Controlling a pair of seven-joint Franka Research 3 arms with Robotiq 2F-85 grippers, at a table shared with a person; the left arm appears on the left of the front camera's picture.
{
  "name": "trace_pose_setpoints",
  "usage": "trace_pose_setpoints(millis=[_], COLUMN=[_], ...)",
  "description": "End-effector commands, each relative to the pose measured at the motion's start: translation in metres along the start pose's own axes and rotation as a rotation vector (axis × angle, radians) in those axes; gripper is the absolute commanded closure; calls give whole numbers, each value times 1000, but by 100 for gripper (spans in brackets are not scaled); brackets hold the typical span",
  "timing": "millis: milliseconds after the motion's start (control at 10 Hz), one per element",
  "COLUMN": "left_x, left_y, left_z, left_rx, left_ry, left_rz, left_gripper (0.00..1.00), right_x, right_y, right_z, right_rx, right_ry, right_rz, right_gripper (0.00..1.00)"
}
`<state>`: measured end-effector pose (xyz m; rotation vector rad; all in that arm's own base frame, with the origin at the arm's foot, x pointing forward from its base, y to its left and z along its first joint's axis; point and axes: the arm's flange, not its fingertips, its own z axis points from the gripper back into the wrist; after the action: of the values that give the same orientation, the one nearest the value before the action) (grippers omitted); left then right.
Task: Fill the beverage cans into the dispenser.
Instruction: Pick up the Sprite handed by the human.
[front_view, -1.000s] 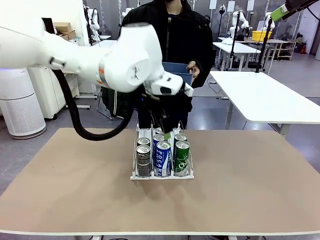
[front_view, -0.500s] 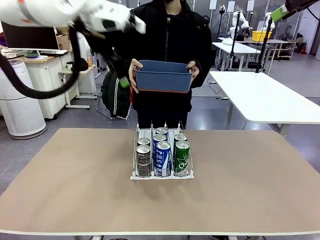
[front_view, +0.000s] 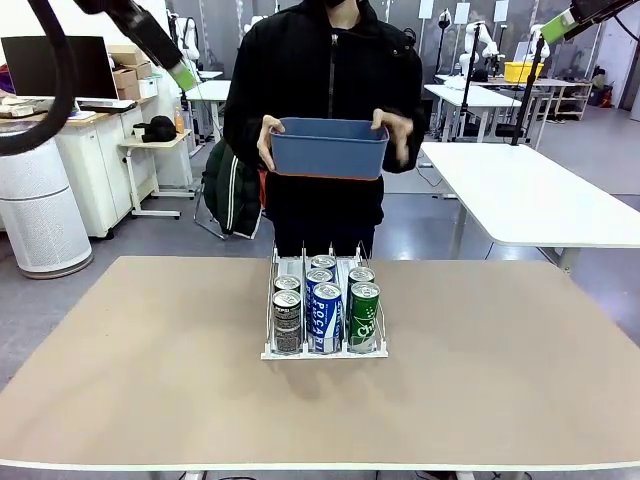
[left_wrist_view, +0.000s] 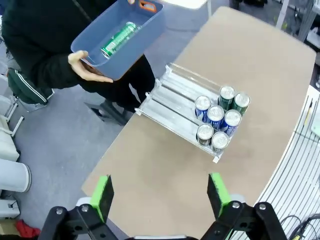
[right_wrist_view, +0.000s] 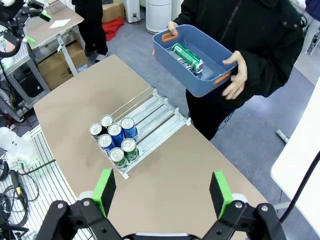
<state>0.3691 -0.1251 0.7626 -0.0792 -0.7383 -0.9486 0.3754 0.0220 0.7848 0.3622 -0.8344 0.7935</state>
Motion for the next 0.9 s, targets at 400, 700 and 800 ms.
trace_pose_setpoints(millis=[400,700,800], left_x=[-8,-14,-13], left_y=[8,4,-4], left_z=[57,70,58], left_rx=[-21,-44,-90], left_ry=[-18,15,13], left_rz=[27,46,28], left_gripper=[0,0,0], right_x=[-1,-1,-1], right_y=[1,1,1], right_z=[-1,-1,-1], right_rx=[-5,-5,-5], right_ry=[-5,-5,-5], right_rz=[-1,-1,-1], right_gripper=[0,0,0])
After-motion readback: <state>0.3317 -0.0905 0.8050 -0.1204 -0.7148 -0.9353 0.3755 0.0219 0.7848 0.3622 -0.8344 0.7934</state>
